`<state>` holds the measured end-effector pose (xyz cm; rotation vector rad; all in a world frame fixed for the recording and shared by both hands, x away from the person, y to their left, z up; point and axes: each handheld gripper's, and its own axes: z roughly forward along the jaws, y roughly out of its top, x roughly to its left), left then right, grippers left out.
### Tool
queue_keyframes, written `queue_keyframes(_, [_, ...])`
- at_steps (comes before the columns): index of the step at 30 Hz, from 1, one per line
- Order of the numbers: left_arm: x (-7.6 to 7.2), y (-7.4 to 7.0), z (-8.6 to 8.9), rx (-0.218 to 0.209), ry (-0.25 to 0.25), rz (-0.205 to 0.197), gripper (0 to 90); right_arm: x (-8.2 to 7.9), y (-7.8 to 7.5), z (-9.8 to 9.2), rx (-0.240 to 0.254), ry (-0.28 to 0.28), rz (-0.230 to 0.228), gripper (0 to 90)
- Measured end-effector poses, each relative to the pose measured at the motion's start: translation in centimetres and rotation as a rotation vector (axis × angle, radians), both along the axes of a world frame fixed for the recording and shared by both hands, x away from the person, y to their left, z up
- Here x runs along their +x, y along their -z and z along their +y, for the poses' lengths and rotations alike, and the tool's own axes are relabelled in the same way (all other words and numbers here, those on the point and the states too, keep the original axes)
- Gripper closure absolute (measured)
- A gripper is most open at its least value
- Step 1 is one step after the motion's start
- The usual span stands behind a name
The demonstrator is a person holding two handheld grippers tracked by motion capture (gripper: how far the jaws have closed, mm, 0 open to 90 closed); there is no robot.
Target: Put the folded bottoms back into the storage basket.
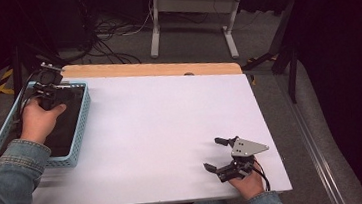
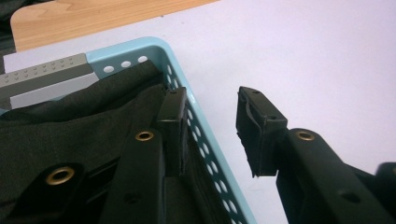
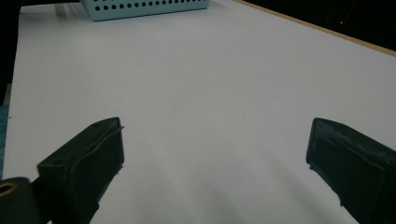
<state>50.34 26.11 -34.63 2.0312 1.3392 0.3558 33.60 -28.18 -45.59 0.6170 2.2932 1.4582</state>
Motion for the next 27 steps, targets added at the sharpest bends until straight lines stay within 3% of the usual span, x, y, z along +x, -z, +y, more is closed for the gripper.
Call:
queue_keyframes(4, [-1.1,-0.5,0.0,-0.013,0.013,-0.021,59.2,0.0,0.0,0.1,-0.003,0.001,-0.001,4.8])
queue_keyframes(8, [-2.0,-0.9,-0.3,0.003,0.034,-0.050,52.7,0.0,0.0,0.1,-0.004,0.001,-0.001,4.8])
queue_keyframes(13, [-3.1,-1.4,-0.7,-0.019,0.069,-0.071,45.9,0.0,0.0,0.1,-0.003,0.001,-0.001,4.8])
queue_keyframes(18, [-4.0,-1.7,-0.8,-0.046,0.118,-0.087,31.6,0.0,0.0,0.0,-0.003,0.000,-0.001,4.8])
queue_keyframes(22, [-4.8,-1.7,-1.0,-0.039,0.141,-0.113,20.9,0.0,0.0,0.1,-0.003,-0.001,-0.001,4.8])
queue_keyframes(27, [-5.8,-1.7,-0.9,-0.092,0.187,-0.123,16.3,0.0,0.0,0.1,-0.003,-0.002,-0.001,4.8])
